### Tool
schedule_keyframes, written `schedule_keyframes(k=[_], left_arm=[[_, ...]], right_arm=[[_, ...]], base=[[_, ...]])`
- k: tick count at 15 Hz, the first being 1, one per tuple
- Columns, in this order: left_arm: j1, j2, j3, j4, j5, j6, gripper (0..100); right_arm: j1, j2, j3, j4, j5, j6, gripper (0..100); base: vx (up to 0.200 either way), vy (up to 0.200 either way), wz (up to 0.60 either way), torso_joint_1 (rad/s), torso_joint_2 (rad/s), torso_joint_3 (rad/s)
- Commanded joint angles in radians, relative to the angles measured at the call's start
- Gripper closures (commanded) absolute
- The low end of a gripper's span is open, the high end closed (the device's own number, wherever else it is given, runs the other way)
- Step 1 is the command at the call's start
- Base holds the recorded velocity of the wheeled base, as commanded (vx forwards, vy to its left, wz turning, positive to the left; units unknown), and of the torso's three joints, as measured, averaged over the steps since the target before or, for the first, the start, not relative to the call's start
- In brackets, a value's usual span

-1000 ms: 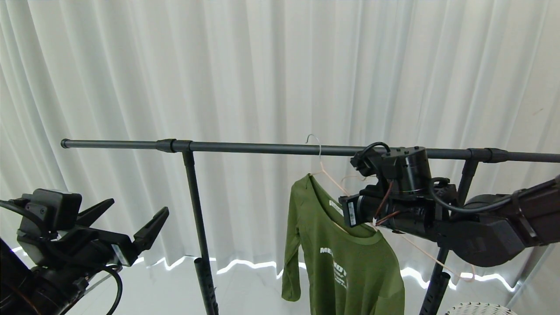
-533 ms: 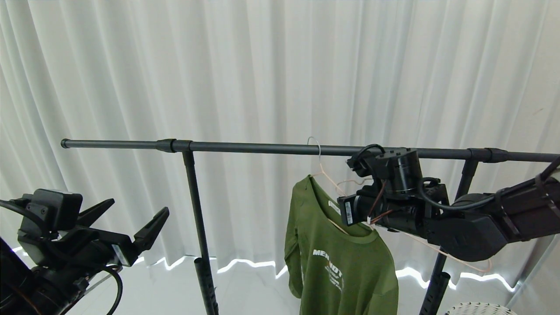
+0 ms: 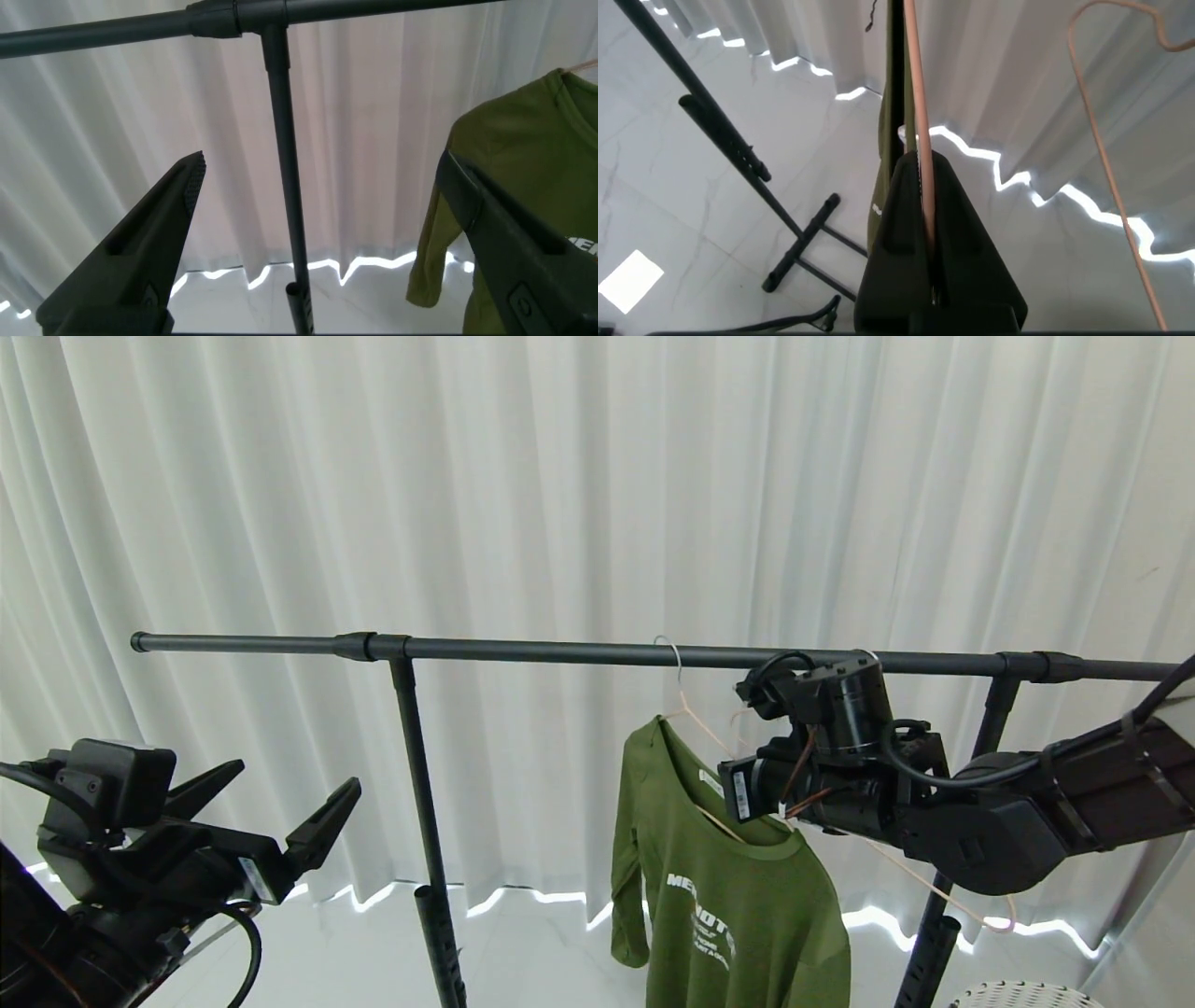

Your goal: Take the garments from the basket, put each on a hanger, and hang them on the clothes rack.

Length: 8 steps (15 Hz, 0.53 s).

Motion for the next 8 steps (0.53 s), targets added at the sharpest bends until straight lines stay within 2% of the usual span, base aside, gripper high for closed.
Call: schedule_keyframes(k=[1, 4, 5, 8], left_arm=[[0.000, 0.001, 0.000, -0.001, 0.000, 0.000, 0], [0.000, 0.001, 0.000, -0.001, 0.000, -0.002, 0], [0.000, 0.001, 0.000, -0.001, 0.000, 0.000, 0], [0.000, 0.001, 0.000, -0.001, 0.000, 0.000, 0]], right_arm=[[0.000, -0.002, 0.002, 0.001, 0.000, 0.000, 100], [0.002, 0.000, 0.002, 0.001, 0.003, -0.001, 100], [0.002, 0.000, 0.003, 0.001, 0.004, -0.001, 0], [0.000, 0.000, 0.002, -0.003, 0.000, -0.003, 0]], base=[[0.000, 0.000, 0.00, 0.000, 0.00, 0.000], [0.000, 0.000, 0.00, 0.000, 0.00, 0.000], [0.000, 0.000, 0.00, 0.000, 0.00, 0.000], [0.000, 0.000, 0.00, 0.000, 0.00, 0.000]])
